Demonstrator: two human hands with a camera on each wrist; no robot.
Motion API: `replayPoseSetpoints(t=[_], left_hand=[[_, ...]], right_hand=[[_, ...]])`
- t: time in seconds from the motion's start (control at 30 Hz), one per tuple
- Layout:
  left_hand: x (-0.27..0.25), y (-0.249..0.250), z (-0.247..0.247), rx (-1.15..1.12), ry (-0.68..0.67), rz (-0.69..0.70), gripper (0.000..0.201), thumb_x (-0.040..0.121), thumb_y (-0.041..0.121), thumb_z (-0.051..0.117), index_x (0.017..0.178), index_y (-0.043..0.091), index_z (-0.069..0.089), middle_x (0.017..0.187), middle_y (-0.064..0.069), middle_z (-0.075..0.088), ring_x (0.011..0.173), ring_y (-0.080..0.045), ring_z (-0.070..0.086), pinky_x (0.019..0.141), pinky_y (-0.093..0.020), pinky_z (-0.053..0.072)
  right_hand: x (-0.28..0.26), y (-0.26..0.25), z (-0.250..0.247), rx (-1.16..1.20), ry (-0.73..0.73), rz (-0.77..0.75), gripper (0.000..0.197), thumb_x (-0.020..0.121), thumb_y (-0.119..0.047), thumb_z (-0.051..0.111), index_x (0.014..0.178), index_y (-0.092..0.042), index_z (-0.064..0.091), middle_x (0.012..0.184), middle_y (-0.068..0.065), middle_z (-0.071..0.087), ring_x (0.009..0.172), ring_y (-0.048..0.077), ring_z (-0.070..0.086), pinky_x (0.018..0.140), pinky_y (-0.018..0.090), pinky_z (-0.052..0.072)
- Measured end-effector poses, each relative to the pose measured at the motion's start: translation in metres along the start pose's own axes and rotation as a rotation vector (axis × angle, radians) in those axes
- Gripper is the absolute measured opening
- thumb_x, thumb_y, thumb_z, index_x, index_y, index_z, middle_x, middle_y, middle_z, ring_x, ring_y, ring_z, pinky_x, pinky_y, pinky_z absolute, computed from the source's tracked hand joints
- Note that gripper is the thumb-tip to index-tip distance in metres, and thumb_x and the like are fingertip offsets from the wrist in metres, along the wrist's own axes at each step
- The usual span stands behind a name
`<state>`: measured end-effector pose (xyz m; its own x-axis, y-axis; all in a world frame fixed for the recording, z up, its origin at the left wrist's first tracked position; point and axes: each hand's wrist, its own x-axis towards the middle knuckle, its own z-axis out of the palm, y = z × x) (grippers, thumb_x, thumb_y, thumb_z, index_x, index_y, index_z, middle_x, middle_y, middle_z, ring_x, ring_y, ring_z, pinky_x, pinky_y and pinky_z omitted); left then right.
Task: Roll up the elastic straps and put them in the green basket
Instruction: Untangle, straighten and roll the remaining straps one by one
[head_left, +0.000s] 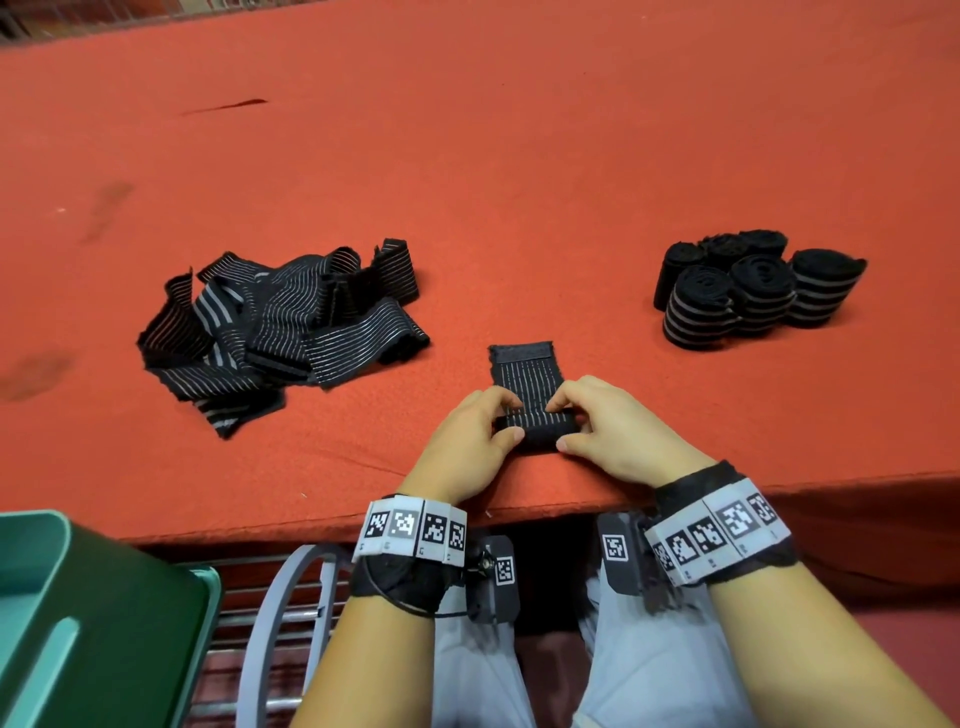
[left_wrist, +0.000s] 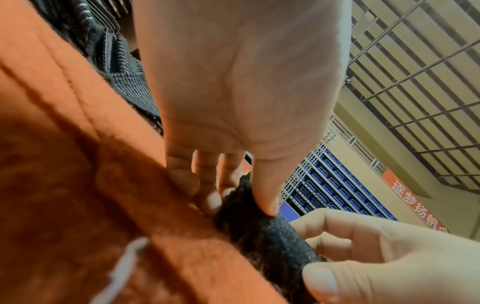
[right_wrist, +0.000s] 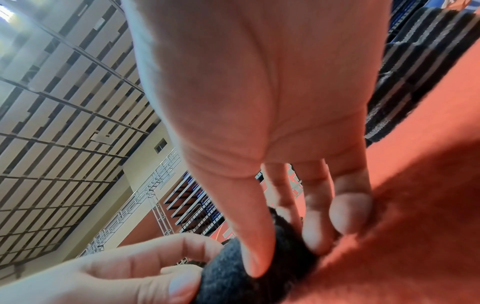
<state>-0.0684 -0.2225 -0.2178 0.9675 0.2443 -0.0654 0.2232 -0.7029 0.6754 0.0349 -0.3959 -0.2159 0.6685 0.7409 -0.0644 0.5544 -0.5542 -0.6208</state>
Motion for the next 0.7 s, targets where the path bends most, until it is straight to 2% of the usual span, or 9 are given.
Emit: replayPoseSetpoints(t=[0.07, 0.2, 0.33, 0.4, 0.47, 0.53, 0.63, 0.7], left_hand=[[-0.002, -0.001, 0.001, 0.003, 0.018, 0.006, 0.026, 0.090, 0.025, 0.068, 0.113, 0.028, 0.057, 0.106, 0.006, 0.053, 0.097, -0.013, 0.053, 0.092, -0.033, 0.044], [-0.004, -0.003, 0.004, 0.011, 0.031, 0.028, 0.042, 0.076, 0.017, 0.079, 0.112, 0.027, 0.060, 0.105, 0.011, 0.047, 0.084, -0.006, 0.049, 0.089, -0.035, 0.048], [-0.003, 0.001, 0.001, 0.074, 0.023, 0.028, 0.038, 0.080, 0.017, 0.077, 0.113, 0.026, 0.060, 0.107, 0.010, 0.050, 0.096, -0.010, 0.052, 0.093, -0.037, 0.045], [-0.004, 0.002, -0.004, 0.087, -0.007, 0.019, 0.035, 0.082, 0.019, 0.075, 0.112, 0.027, 0.060, 0.106, 0.010, 0.052, 0.099, -0.011, 0.052, 0.094, -0.037, 0.045], [-0.006, 0.004, -0.008, 0.093, -0.046, 0.010, 0.032, 0.084, 0.021, 0.074, 0.111, 0.028, 0.060, 0.106, 0.010, 0.055, 0.101, -0.011, 0.053, 0.094, -0.035, 0.044], [-0.009, 0.006, -0.012, 0.064, -0.081, 0.003, 0.029, 0.085, 0.020, 0.073, 0.110, 0.027, 0.061, 0.105, 0.010, 0.058, 0.098, -0.012, 0.055, 0.089, -0.031, 0.043], [-0.013, 0.006, -0.014, -0.004, -0.126, -0.016, 0.027, 0.087, 0.020, 0.072, 0.108, 0.029, 0.059, 0.098, 0.015, 0.057, 0.080, -0.002, 0.054, 0.074, -0.025, 0.041], [-0.015, 0.005, -0.015, -0.019, -0.155, -0.024, 0.027, 0.088, 0.020, 0.071, 0.106, 0.032, 0.056, 0.095, 0.014, 0.055, 0.072, 0.000, 0.050, 0.069, -0.024, 0.039]], right_hand=[[0.001, 0.000, 0.001, -0.022, 0.021, 0.002, 0.033, 0.082, -0.020, 0.076, 0.111, -0.026, 0.062, 0.100, -0.010, 0.050, 0.080, 0.004, 0.047, 0.081, 0.027, 0.038], [0.000, -0.002, 0.002, -0.050, 0.020, 0.013, 0.036, 0.081, -0.022, 0.076, 0.113, -0.026, 0.061, 0.105, -0.009, 0.051, 0.085, 0.008, 0.049, 0.085, 0.031, 0.042], [-0.002, -0.006, 0.004, -0.117, 0.011, 0.022, 0.042, 0.078, -0.022, 0.078, 0.114, -0.030, 0.058, 0.104, -0.011, 0.050, 0.096, 0.014, 0.053, 0.087, 0.040, 0.047], [-0.003, -0.006, 0.002, -0.125, -0.001, 0.025, 0.041, 0.079, -0.023, 0.078, 0.114, -0.033, 0.058, 0.104, -0.013, 0.052, 0.098, 0.014, 0.053, 0.089, 0.042, 0.048], [-0.004, -0.005, -0.002, -0.117, -0.024, 0.009, 0.041, 0.079, -0.023, 0.078, 0.114, -0.033, 0.060, 0.100, -0.015, 0.053, 0.096, 0.012, 0.052, 0.089, 0.040, 0.047], [-0.008, -0.006, -0.006, -0.095, -0.047, 0.000, 0.039, 0.080, -0.021, 0.078, 0.114, -0.033, 0.061, 0.093, -0.018, 0.052, 0.090, 0.009, 0.052, 0.084, 0.033, 0.045], [-0.014, -0.009, -0.012, -0.009, -0.103, 0.033, 0.032, 0.084, -0.019, 0.074, 0.109, -0.032, 0.057, 0.081, -0.016, 0.055, 0.073, 0.004, 0.053, 0.070, 0.028, 0.042], [-0.017, -0.010, -0.014, 0.004, -0.143, 0.029, 0.028, 0.086, -0.019, 0.071, 0.105, -0.031, 0.055, 0.081, -0.011, 0.058, 0.071, 0.006, 0.054, 0.069, 0.029, 0.044]])
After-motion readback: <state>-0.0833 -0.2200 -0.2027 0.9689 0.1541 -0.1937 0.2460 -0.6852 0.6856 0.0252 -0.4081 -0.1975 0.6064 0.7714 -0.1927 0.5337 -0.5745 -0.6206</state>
